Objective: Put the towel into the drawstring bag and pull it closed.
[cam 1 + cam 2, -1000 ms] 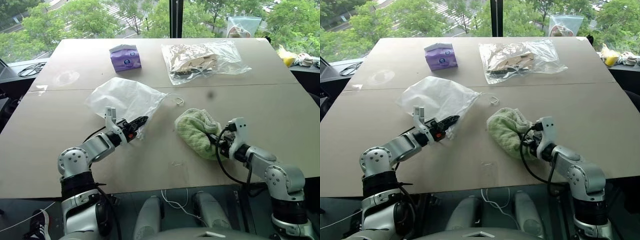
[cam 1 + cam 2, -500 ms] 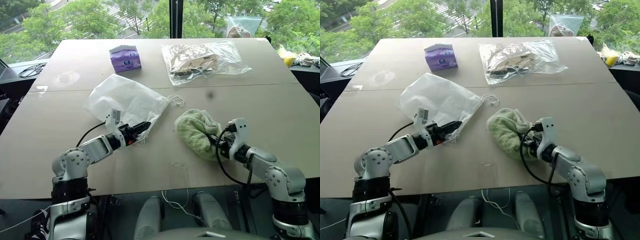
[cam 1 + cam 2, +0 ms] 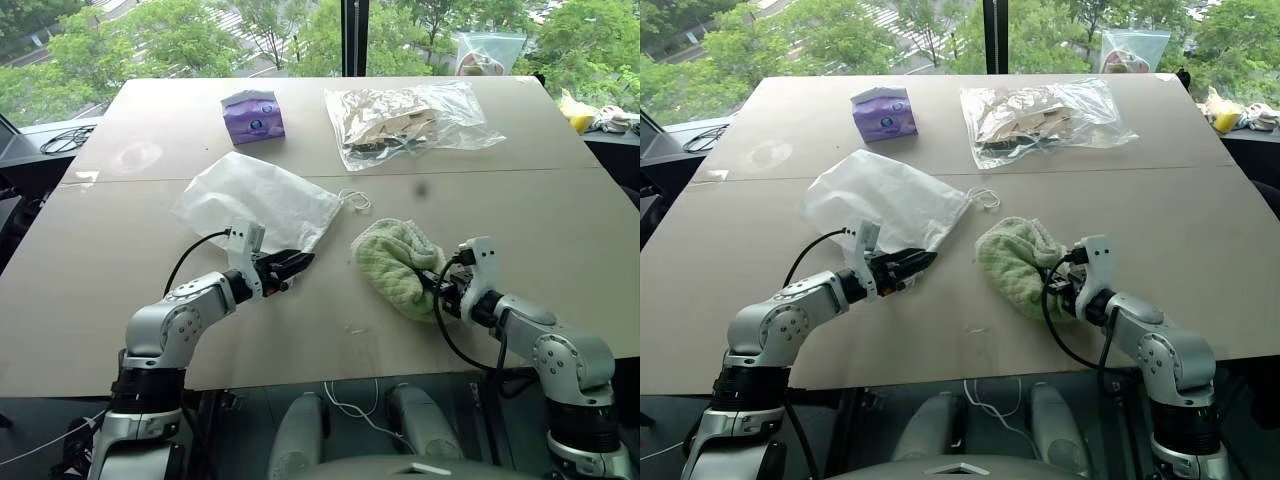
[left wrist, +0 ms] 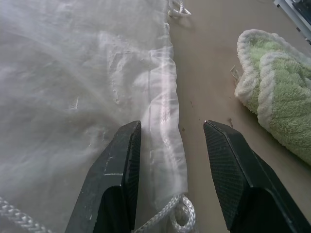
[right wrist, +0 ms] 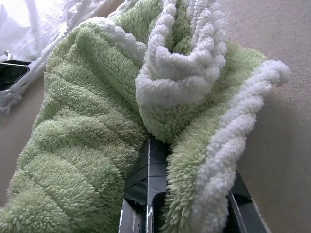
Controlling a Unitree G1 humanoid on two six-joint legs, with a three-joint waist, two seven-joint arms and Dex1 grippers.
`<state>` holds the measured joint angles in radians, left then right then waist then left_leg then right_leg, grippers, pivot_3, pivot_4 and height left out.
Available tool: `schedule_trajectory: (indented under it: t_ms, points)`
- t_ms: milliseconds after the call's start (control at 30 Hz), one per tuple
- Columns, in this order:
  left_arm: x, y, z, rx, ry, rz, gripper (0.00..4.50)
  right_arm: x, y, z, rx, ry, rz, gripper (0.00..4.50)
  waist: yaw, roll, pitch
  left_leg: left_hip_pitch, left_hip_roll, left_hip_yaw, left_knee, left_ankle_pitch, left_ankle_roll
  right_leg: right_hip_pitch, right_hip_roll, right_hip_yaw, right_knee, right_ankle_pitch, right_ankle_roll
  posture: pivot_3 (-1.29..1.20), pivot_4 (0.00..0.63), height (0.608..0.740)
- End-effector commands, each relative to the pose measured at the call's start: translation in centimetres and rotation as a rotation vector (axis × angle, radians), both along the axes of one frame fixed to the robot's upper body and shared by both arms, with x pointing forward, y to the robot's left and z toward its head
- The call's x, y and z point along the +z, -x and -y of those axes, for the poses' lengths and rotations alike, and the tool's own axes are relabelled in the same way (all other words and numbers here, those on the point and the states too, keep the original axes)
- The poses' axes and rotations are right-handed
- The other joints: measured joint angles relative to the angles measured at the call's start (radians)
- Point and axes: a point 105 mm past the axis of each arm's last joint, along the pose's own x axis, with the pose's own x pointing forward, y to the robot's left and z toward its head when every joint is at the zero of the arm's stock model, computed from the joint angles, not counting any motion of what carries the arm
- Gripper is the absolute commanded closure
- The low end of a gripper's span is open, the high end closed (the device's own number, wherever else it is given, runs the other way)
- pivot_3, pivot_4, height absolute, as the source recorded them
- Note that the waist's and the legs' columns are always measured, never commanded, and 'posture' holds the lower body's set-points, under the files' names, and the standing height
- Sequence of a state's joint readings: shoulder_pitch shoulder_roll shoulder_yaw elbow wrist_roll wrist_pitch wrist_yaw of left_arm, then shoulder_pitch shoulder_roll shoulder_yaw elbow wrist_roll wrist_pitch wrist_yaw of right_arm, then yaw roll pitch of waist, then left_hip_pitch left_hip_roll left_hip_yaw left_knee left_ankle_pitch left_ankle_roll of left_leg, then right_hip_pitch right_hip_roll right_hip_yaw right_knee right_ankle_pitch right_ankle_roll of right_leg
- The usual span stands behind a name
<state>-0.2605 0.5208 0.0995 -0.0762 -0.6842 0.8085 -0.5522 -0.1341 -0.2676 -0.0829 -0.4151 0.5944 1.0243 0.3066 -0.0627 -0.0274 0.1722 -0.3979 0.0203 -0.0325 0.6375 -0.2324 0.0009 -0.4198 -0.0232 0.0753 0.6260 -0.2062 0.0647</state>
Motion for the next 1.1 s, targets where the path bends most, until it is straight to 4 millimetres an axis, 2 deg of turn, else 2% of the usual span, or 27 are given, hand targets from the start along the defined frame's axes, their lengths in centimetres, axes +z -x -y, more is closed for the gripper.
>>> schedule_trajectory:
  t_ms: [33,100,133,400,533,633,700,833,933,1100]
  points:
    - [-2.4,0.6,-0.5,0.013,-0.027,-0.089,3.31,-0.8,0.6,-0.4,0.018,0.008,-0.043,4.5,0.0,0.0,0.0,0.0,0.0,0.0,0.0,0.0,0.0,0.0,0.0,0.0,0.0,0.0,0.0,0.0,0.15,0.74]
    - [-2.6,0.6,-0.6,0.013,-0.032,-0.092,4.28,-0.8,0.6,-0.4,0.017,0.008,-0.042,4.5,0.0,0.0,0.0,0.0,0.0,0.0,0.0,0.0,0.0,0.0,0.0,0.0,0.0,0.0,0.0,0.0,0.15,0.74]
    - [-2.7,0.7,-0.7,0.013,-0.036,-0.092,4.44,-0.8,0.6,-0.4,0.017,0.008,-0.041,4.5,0.0,0.0,0.0,0.0,0.0,0.0,0.0,0.0,0.0,0.0,0.0,0.0,0.0,0.0,0.0,0.0,0.15,0.74]
    - [-2.7,0.6,-0.9,0.012,-0.046,-0.07,4.44,-0.8,0.5,-0.5,0.015,0.006,-0.04,4.5,0.0,0.0,0.0,0.0,0.0,0.0,0.0,0.0,0.0,0.0,0.0,0.0,0.0,0.0,0.0,0.0,0.15,0.74]
    - [-2.9,0.8,-1.2,0.07,0.098,-0.132,4.44,-0.8,0.5,-0.6,0.015,0.003,-0.038,4.5,0.0,0.0,0.0,0.0,0.0,0.0,0.0,0.0,0.0,0.0,0.0,0.0,0.0,0.0,0.0,0.0,0.15,0.74]
    - [-2.2,0.7,-1.3,0.092,0.184,-0.137,4.44,-0.7,0.4,-0.6,0.014,0.002,-0.035,4.5,-0.001,0.0,0.0,0.0,0.0,0.0,0.0,0.0,0.0,0.0,0.0,0.0,0.0,0.0,0.0,0.0,0.15,0.74]
    - [-0.4,0.5,-1.2,0.058,0.171,-0.047,4.44,-0.7,0.4,-0.4,0.01,0.003,-0.033,4.5,-0.001,0.0,0.0,0.0,0.0,-0.001,0.0,0.0,0.0,0.0,0.0,-0.001,0.0,0.0,0.0,0.0,0.15,0.74]
    - [2.9,0.7,-0.2,-0.092,-0.137,0.248,4.44,-0.7,0.4,-0.4,0.011,0.005,-0.032,4.5,-0.003,0.0,0.0,-0.001,0.0,-0.001,0.0,0.0,0.0,0.0,0.001,-0.001,0.0,0.0,0.0,0.0,0.15,0.74]
    - [5.1,0.0,-0.3,-0.067,-0.242,0.404,4.44,-0.7,0.3,-0.4,0.014,0.005,-0.031,4.5,-0.001,0.0,0.0,-0.001,0.001,0.0,0.0,0.0,0.0,-0.001,0.0,0.0,0.0,0.0,0.0,0.0,0.15,0.74]
    - [12.6,-1.3,-0.6,0.033,-0.465,0.834,4.44,-0.7,0.2,-0.4,0.022,0.006,-0.031,4.5,0.001,0.0,0.001,-0.001,0.001,0.0,0.0,0.0,0.0,-0.001,0.0,0.0,0.0,0.0,0.0,0.0,0.15,0.74]
